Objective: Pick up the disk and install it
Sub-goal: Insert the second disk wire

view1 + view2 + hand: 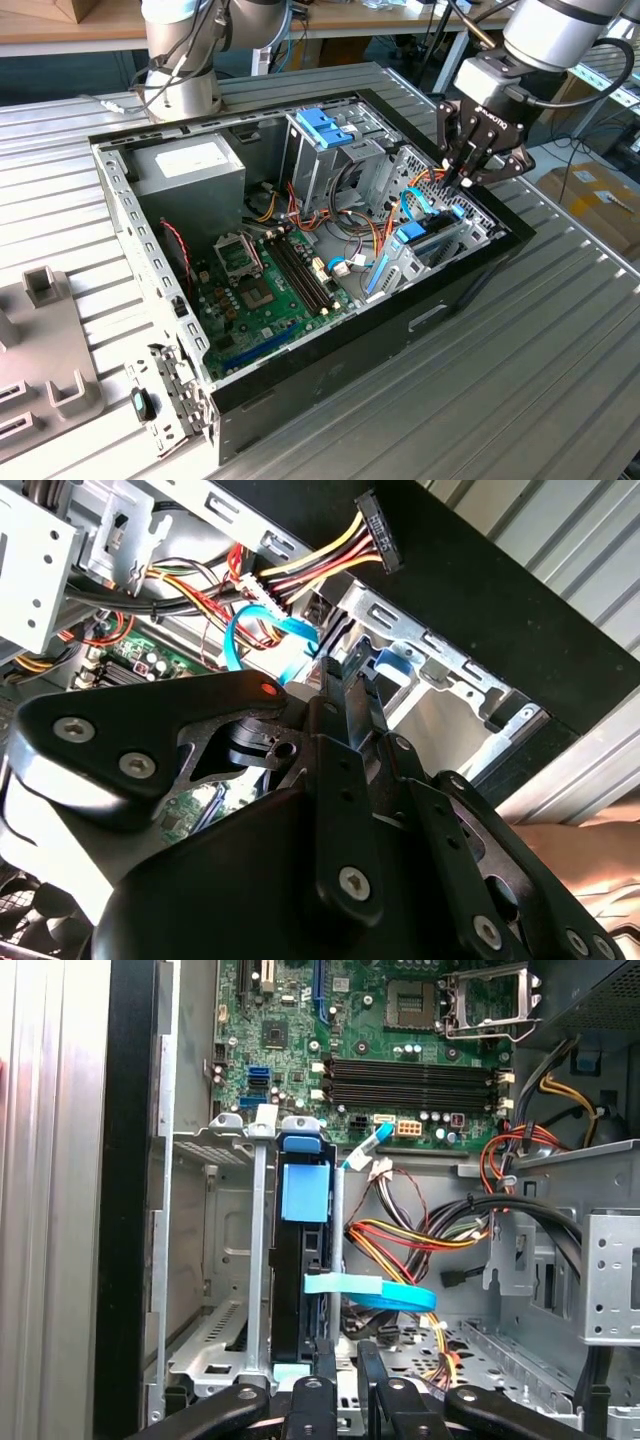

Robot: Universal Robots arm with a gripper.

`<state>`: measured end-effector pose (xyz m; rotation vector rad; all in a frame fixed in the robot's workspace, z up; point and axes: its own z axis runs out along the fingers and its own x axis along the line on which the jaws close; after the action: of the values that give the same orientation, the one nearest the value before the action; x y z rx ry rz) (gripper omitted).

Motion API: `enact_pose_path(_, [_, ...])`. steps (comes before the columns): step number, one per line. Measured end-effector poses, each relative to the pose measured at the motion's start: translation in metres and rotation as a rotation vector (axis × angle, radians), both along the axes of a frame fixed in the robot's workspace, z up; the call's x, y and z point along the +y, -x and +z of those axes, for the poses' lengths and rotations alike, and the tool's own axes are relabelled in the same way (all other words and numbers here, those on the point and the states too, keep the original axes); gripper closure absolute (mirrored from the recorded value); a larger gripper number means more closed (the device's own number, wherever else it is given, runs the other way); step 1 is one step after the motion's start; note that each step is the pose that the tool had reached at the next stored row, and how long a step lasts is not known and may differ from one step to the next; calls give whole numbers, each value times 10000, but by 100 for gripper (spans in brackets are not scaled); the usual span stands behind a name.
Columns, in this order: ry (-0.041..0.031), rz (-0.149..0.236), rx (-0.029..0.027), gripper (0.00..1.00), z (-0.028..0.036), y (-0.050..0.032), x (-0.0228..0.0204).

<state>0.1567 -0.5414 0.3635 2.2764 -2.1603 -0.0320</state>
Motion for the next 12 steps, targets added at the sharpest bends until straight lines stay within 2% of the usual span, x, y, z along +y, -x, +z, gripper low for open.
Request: enact_pose_path(12, [0, 398, 0, 76, 0, -33, 19])
